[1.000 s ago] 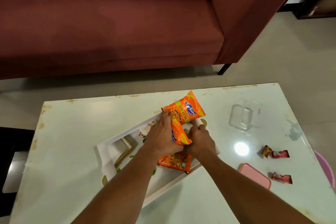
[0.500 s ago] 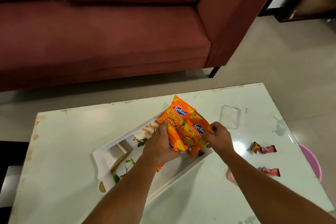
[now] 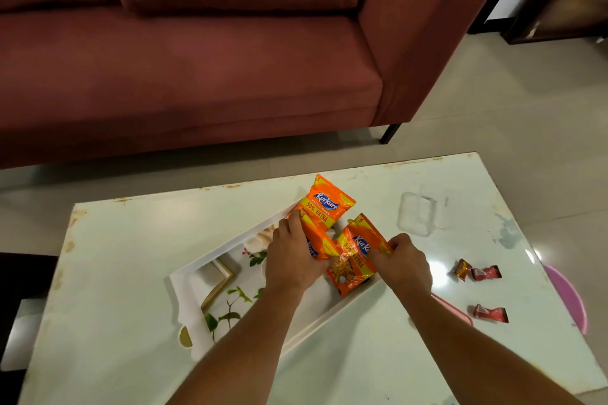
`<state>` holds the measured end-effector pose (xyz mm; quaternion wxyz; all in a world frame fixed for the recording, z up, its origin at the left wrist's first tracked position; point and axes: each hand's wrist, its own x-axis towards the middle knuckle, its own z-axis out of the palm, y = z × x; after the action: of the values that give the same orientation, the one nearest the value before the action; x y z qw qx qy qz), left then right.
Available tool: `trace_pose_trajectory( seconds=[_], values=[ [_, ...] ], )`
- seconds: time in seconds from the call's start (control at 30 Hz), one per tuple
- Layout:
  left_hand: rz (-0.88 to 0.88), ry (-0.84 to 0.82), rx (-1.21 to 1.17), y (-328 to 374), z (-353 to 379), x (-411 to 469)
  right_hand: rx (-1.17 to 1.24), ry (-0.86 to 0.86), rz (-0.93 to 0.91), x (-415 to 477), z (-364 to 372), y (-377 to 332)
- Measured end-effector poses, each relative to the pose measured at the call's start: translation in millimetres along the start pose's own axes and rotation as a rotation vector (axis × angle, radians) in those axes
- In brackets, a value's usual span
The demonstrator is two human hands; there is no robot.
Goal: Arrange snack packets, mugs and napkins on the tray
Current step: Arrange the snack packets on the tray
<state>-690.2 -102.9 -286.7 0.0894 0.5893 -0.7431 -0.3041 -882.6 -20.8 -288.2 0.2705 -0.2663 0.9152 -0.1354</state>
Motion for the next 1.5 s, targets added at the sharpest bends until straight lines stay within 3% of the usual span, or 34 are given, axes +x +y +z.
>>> trace_pose_trajectory(
  seconds=[0.17,0.27,0.33,0.53,0.67,0.93,1.03,1.1,1.2,1.3,1.5],
  values=[
    [-0.047,-0.003,0.072,19,11,12,0.031,0.060,-0.001,1,5,4],
    [-0.069,-0.002,0.121,27,22,20,0.054,0.266,-0.157,1,10,-1],
    [-0.064,0.015,0.146,28,30,23,0.110,0.311,-0.284,2,11,-12],
    [-0.026,0.040,0.147,21,39,27,0.141,-0.067,-0.454,11,18,-52],
    [-0.005,0.051,0.097,12,35,23,0.053,-0.145,-0.451,18,24,-62],
    [0.005,-0.040,-0.004,-37,35,-12,0.180,-0.124,-0.416,19,26,-56],
    [0.036,-0.074,0.049,-40,38,-10,0.109,0.174,-0.433,15,25,-50],
    [0.030,-0.080,0.061,-37,38,-7,0.031,0.329,-0.329,15,22,-43],
    [0.026,-0.088,0.061,-35,38,-5,-0.102,0.141,-0.150,19,15,-30],
    [0.037,-0.091,0.057,-35,37,-5,-0.116,0.032,-0.194,20,13,-21],
    [0.030,-0.107,0.060,-33,35,-5,0.008,0.005,-0.240,18,10,-18]
  ],
)
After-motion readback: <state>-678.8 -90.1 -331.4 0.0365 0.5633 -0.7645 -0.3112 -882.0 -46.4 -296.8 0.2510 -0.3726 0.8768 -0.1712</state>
